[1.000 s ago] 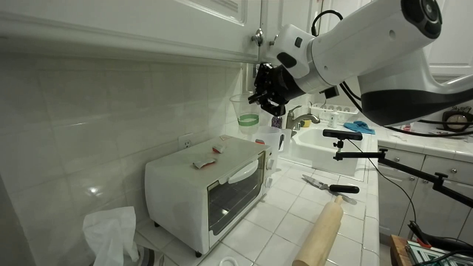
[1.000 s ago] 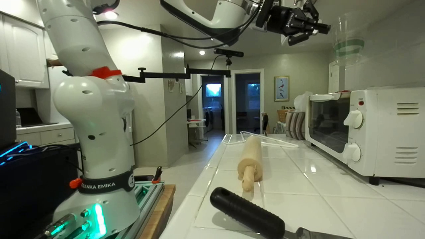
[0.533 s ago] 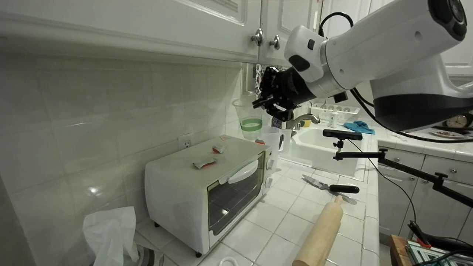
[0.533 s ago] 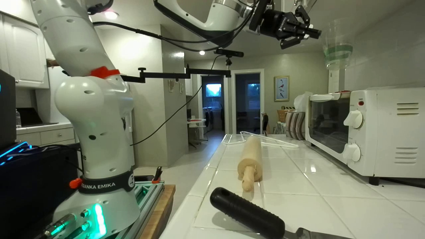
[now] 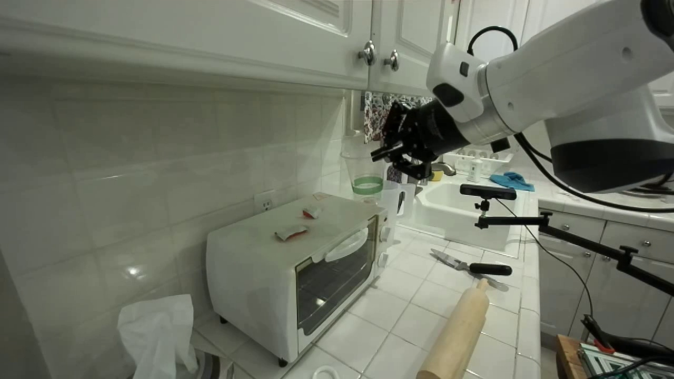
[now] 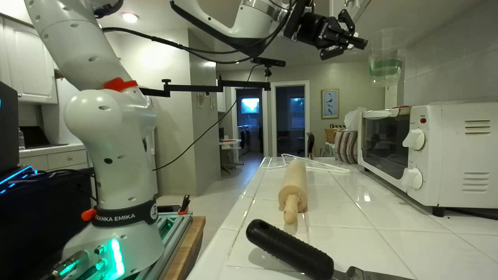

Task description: Remove the clear cup from the top of the oven.

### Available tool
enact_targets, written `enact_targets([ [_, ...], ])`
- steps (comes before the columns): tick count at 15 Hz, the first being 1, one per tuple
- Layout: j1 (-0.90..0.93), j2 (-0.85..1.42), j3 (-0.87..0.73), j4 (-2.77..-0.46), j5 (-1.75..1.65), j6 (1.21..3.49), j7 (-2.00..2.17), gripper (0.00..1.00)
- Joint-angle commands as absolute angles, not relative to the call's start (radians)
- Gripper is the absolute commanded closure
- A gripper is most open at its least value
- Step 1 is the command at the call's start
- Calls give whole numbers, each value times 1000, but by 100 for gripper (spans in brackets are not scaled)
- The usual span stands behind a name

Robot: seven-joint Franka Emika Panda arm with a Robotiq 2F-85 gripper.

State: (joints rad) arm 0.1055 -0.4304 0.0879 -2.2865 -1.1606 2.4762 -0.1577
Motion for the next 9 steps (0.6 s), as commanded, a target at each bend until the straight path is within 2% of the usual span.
enact_targets([
  [1,147,-524,57,-2339,-1048,2464,-266,99],
  [3,121,-480,80,-2299,-1079,2468,-220,96],
  [8,130,-512,70,-2323,-1049,2463,-246,96],
  [9,114,-503,82,-2305,-1078,2444,-237,99],
])
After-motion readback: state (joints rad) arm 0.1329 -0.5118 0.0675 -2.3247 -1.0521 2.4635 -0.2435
